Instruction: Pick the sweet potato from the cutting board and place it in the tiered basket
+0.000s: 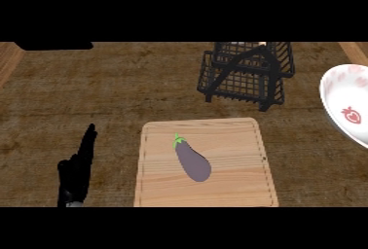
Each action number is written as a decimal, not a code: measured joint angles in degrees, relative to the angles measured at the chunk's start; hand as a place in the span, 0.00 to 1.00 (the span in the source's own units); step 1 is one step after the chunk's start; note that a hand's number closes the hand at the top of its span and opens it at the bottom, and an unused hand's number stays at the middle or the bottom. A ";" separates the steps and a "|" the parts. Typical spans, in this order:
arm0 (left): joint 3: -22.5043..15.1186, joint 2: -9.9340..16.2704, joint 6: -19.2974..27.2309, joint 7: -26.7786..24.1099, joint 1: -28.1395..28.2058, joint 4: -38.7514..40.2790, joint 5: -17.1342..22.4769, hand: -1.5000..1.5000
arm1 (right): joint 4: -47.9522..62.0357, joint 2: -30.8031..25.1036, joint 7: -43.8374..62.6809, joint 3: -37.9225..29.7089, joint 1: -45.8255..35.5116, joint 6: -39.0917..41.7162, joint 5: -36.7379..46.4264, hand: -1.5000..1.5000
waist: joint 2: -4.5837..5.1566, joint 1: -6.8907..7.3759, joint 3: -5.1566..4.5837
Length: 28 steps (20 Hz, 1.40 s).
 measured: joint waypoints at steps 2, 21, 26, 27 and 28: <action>0.01 -0.20 -0.45 -1.10 0.13 0.26 -0.32 0.50 | 0.13 -1.23 2.91 -0.86 -2.81 1.00 -1.57 1.00 | 0.11 0.64 0.00; 0.21 -2.29 -2.05 -0.20 -2.55 1.67 -2.65 0.50 | 27.39 7.00 3.31 15.52 -30.83 -2.88 10.53 1.00 | 0.64 2.93 0.03; 0.38 -2.57 -1.93 0.17 -2.09 1.05 -3.34 0.50 | 35.04 12.21 -0.57 19.60 -34.45 -5.00 15.63 1.00 | 0.68 2.88 0.00; 0.53 -2.61 -2.18 0.15 -2.32 1.44 -3.28 0.50 | 36.66 13.11 -1.11 20.27 -35.25 -5.34 16.67 1.00 | 0.69 2.83 0.00; 0.79 -2.41 -2.48 -0.06 -1.84 0.98 -3.07 0.50 | 38.20 14.09 -1.83 20.92 -35.40 -6.21 17.89 1.00 | 0.68 2.85 -0.01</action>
